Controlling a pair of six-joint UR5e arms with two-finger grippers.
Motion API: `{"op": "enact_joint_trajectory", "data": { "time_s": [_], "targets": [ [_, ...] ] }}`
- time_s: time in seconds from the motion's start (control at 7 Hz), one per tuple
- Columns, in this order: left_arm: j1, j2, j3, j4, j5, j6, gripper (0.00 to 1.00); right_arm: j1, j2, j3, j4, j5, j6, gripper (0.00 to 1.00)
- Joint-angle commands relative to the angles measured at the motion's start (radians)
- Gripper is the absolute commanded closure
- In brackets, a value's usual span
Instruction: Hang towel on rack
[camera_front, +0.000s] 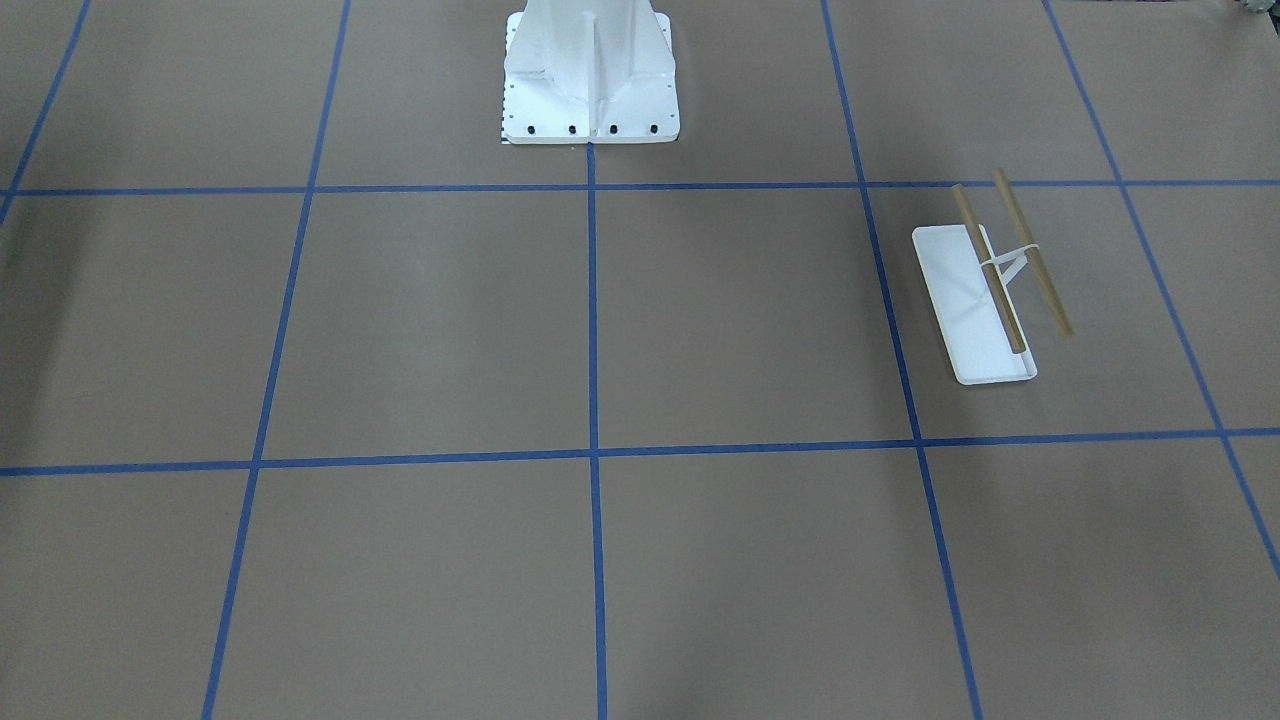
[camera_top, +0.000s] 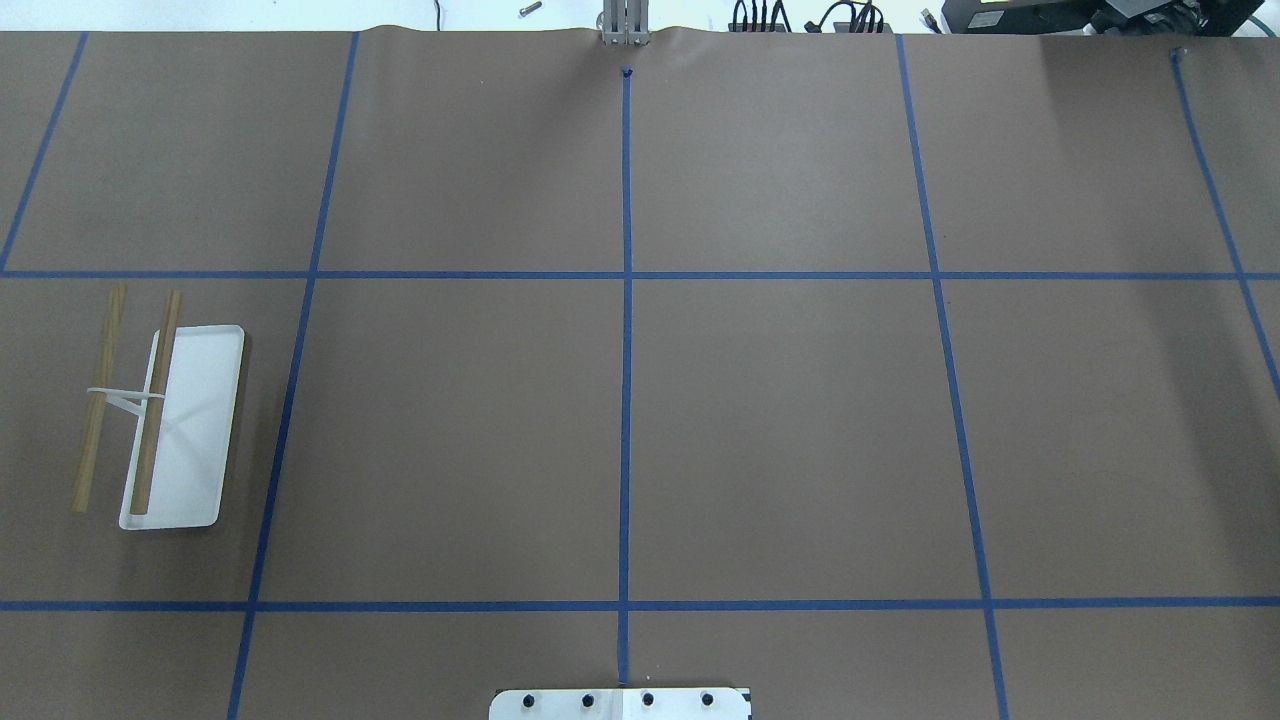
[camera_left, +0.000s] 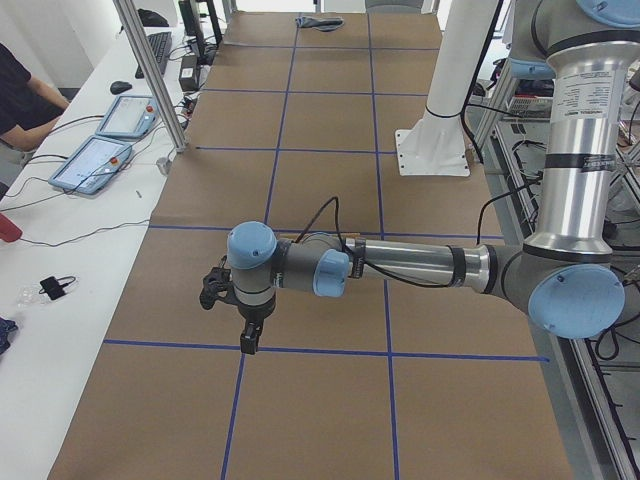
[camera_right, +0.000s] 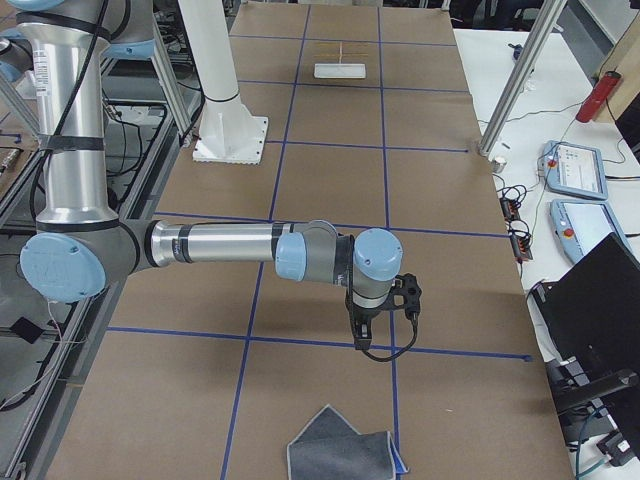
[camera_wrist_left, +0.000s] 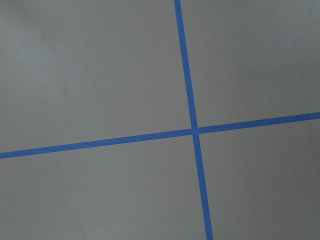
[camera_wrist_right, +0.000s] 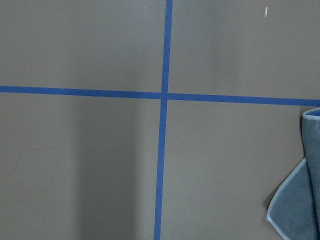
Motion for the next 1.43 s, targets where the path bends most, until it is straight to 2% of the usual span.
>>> {"op": "enact_joint_trajectory", "data": {
  "time_s": [0.0,0.57,0.71,0.86,1.0,1.14,1.29],
  "targets": [
    [-0.003,0.0,-0.01,-0.011,0.004,0.011,0.02,0.0,-0.001,0.019,0.007,0.01,-0.004,0.0],
    [0.011,-0.004,0.005,-0.002,0.03,0.0,0.02,-0.003,-0.013,0.005,0.016,-0.033,-0.012,0.0],
    [0.015,-0.01,0.005,-0.007,0.039,0.006,0.02,-0.005,-0.03,-0.01,0.089,-0.072,-0.007,0.0],
    [0.017,-0.009,0.007,-0.011,0.038,0.008,0.02,-0.005,-0.028,-0.082,0.139,-0.068,-0.015,0.0],
    [0.017,-0.01,0.02,-0.015,0.03,0.0,0.02,-0.005,-0.011,-0.199,0.267,-0.076,-0.055,0.0],
    [0.017,-0.004,0.021,-0.015,0.029,0.002,0.02,-0.005,0.002,-0.358,0.434,-0.099,-0.067,0.0],
    [0.017,-0.003,0.021,-0.016,0.027,0.003,0.02,-0.005,0.058,-0.527,0.587,-0.116,-0.072,0.0]
  ]
}}
